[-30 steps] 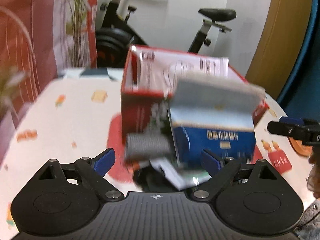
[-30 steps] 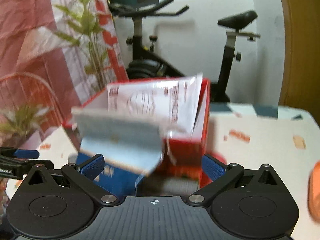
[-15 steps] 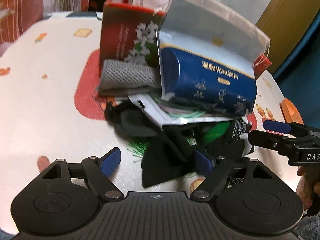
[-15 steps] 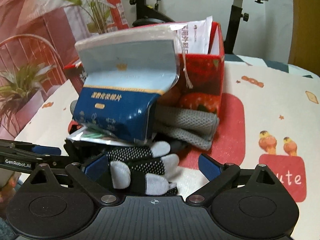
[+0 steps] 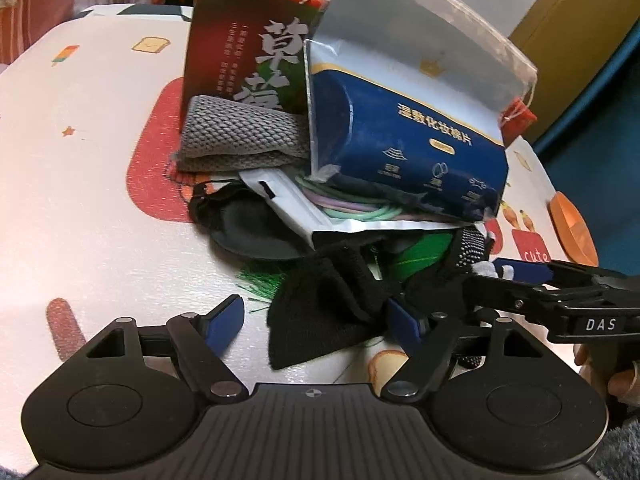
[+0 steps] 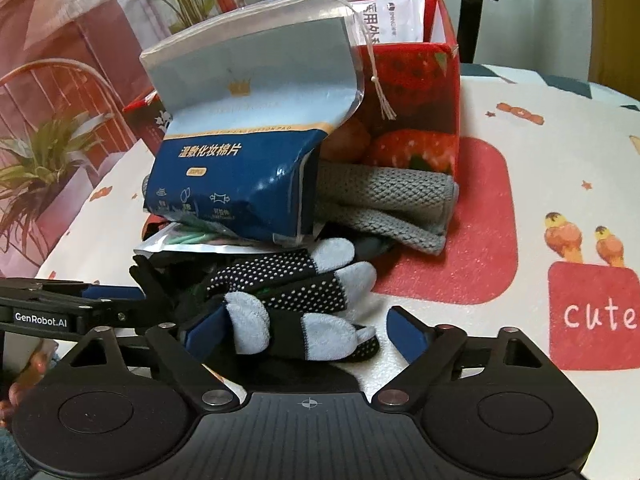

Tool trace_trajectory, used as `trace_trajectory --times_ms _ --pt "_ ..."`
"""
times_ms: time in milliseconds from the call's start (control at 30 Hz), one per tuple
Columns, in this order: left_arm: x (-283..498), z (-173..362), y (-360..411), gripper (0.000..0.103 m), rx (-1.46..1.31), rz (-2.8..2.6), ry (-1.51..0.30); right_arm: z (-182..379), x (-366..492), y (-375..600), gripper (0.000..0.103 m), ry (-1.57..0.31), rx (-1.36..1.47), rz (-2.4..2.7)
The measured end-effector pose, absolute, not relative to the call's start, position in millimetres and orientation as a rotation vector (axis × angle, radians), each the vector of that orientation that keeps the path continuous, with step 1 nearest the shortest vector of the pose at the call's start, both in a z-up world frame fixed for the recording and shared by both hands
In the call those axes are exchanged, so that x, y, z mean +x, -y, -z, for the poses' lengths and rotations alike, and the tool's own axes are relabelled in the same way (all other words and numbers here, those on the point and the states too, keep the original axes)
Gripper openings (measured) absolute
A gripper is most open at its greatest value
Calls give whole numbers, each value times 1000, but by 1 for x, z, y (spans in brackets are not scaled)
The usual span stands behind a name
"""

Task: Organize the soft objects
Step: 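Move both grippers back to the pile over the dotted gloves, then close the right gripper on the dotted gloves while the left gripper grasps them too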

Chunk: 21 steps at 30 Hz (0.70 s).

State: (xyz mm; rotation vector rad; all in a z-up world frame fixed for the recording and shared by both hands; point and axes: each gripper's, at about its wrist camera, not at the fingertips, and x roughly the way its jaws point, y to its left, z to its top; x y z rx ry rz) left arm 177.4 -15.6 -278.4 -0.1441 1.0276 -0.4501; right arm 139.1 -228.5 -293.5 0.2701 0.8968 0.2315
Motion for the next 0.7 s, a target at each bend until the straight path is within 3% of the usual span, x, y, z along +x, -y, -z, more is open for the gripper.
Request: trace_trajectory --times_ms 200,333,433,600,700 --pt "177 280 14 78 -167 466 -1031 295 139 226 77 -910 285 -252" --pt "178 281 14 62 -186 489 -1034 298 139 227 67 -922 309 -264" --pt "178 284 15 38 -215 510 -1044 298 138 226 59 -922 319 -283" --pt "176 281 20 25 -187 513 -1032 296 137 223 56 -917 311 -309" --pt "174 277 23 19 -167 515 -1016 297 136 225 48 -918 323 -311"
